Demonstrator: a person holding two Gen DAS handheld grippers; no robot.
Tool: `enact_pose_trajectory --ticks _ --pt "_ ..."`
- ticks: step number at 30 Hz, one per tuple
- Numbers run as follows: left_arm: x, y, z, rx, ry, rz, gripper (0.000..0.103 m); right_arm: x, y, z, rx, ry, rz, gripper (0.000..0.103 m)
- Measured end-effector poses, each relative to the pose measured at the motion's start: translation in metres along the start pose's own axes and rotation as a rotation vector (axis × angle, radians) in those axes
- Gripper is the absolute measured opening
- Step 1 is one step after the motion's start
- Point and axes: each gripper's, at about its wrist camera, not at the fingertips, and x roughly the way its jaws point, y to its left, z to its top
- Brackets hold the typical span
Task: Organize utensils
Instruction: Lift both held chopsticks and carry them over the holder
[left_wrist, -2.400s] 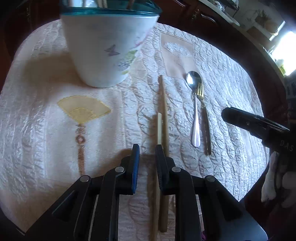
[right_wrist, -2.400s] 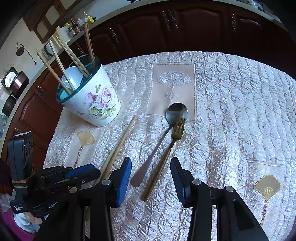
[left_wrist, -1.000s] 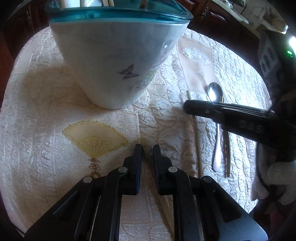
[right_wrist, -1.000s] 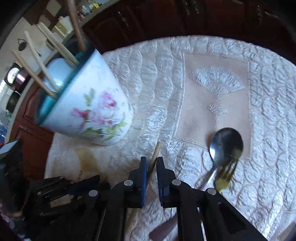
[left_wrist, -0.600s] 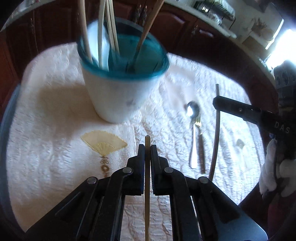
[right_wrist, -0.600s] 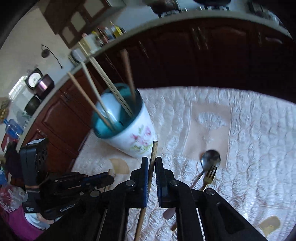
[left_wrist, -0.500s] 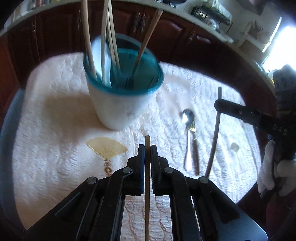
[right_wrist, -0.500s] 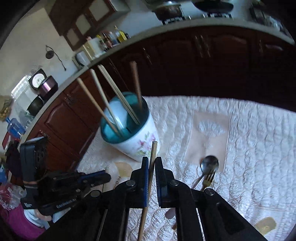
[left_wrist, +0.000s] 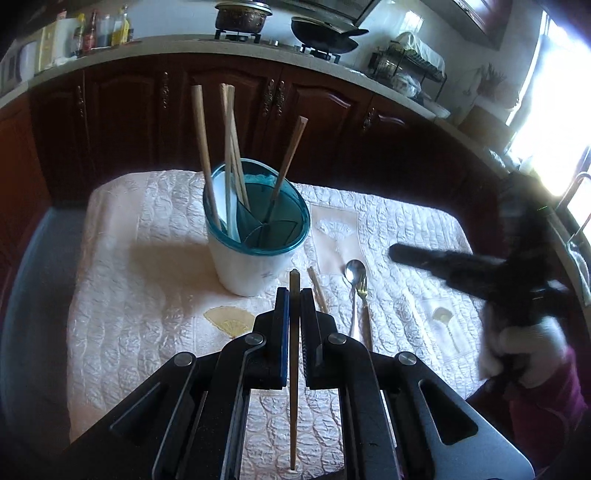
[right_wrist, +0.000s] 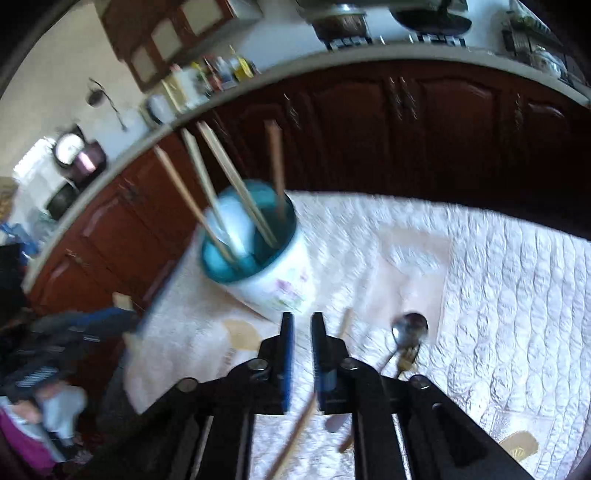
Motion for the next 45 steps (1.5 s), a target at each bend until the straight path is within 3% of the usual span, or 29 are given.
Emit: enact_pose_trajectory --ticks 2,7,10,12,14,18,24,31,45 --pt "-0.002 0.002 -0.001 -0.009 -0.001 -0.003 0.004 0.028 -0.008 -0.004 0.019 0.057 -0.008 0.031" --pt "-0.006 0.003 0.001 -0.023 -0.009 -0.006 0.004 0.087 -0.023 -0.007 0.045 0.16 -0.05 0.031" --pt "-0.01 0.006 0.006 -0.035 -0.025 -0.008 0.004 0.116 -0.035 -0.002 0.082 0.191 -0.059 0.025" --pt "-0.01 0.008 0.009 -0.043 -0.029 -0.005 0.004 0.135 -0.041 -0.003 0.086 0.227 -0.086 0.014" --pt "-0.009 0.01 0.01 -0.051 -0.031 -0.001 0.004 0.141 -0.044 -0.005 0.082 0.217 -0.092 0.009" --pt "-0.01 0.012 0.012 -0.054 -0.039 0.004 0.004 0.117 -0.042 -0.007 0.077 0.193 -0.046 0.007" --pt "-0.01 0.008 0.014 -0.05 -0.051 0.0 0.004 0.037 -0.028 -0.006 0.034 0.056 0.031 0.006" --pt "-0.023 -0.003 0.018 -0.029 -0.078 0.002 0.004 -0.034 -0.007 -0.007 0.003 -0.081 0.054 0.005" --pt "-0.048 -0.008 0.027 -0.015 -0.133 0.035 0.004 -0.084 0.023 0.013 -0.063 -0.191 0.068 0.005"
